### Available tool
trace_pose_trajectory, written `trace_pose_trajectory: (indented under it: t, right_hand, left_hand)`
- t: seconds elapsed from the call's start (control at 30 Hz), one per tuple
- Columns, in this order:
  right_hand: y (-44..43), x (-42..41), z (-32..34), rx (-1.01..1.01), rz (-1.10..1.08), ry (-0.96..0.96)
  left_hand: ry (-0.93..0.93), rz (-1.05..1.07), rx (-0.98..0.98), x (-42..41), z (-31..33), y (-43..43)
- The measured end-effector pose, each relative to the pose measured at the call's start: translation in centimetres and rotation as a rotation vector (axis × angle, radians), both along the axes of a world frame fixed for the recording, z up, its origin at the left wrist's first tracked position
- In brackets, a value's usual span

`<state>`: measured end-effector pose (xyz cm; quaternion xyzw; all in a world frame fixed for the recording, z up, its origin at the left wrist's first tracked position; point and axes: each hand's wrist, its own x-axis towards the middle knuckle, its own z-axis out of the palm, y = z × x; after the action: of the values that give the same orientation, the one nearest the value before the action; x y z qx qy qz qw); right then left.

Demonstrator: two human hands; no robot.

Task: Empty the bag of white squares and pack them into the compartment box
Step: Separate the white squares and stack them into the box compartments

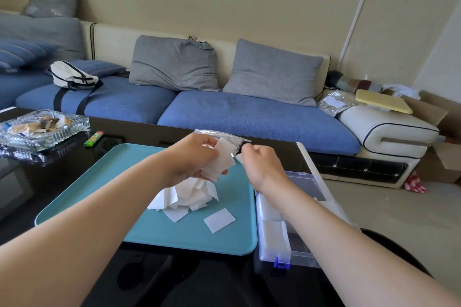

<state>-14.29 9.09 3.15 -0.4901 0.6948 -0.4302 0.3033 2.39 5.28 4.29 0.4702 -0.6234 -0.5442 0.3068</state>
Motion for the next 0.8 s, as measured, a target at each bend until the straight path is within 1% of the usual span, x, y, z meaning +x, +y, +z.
trace_pose_trajectory:
  t: [0.03, 0.1, 0.23, 0.3, 0.4, 0.5, 0.6, 0.73, 0.8]
  right_hand:
    - [0.1, -0.1, 0.0, -0.029, 0.041, 0.084]
    - [0.3, 0.0, -0.2, -0.079, 0.101, 0.158]
    - [-0.2, 0.0, -0.8, -0.144, 0.132, 0.205]
    - [-0.4, -0.1, -0.8, -0.162, 0.183, 0.208]
    - [-0.4, -0.2, -0.8, -0.147, 0.255, 0.225]
    - [-0.5, -0.4, -0.8, -0.099, 0.251, 0.231]
    - [-0.3, -0.6, -0.4, -0.131, 0.19, 0.23]
    - [0.2, -1.1, 0.2, -0.257, 0.079, 0.226]
    - [0.2, -1.1, 0.3, -0.289, 0.145, 0.234]
  left_hand:
    - [0.012, -0.004, 0.014, -0.1, 0.0, 0.0]
    - [0.034, -0.014, 0.048, -0.2, 0.1, 0.2]
    - [0.098, 0.004, 0.088, -0.3, 0.2, 0.3]
    - [0.105, 0.005, 0.087, -0.4, 0.3, 0.4]
    - [0.157, 0.038, 0.104, -0.3, 0.4, 0.4]
    - [0.213, 0.151, 0.106, -0.2, 0.4, -0.1]
    - [0.214, 0.219, 0.116, 0.0, 0.3, -0.4]
    - [0.202, 0.169, 0.199, 0.1, 0.2, -0.1]
    - [0.201, 0.128, 0.233, 0.0, 0.2, 0.2]
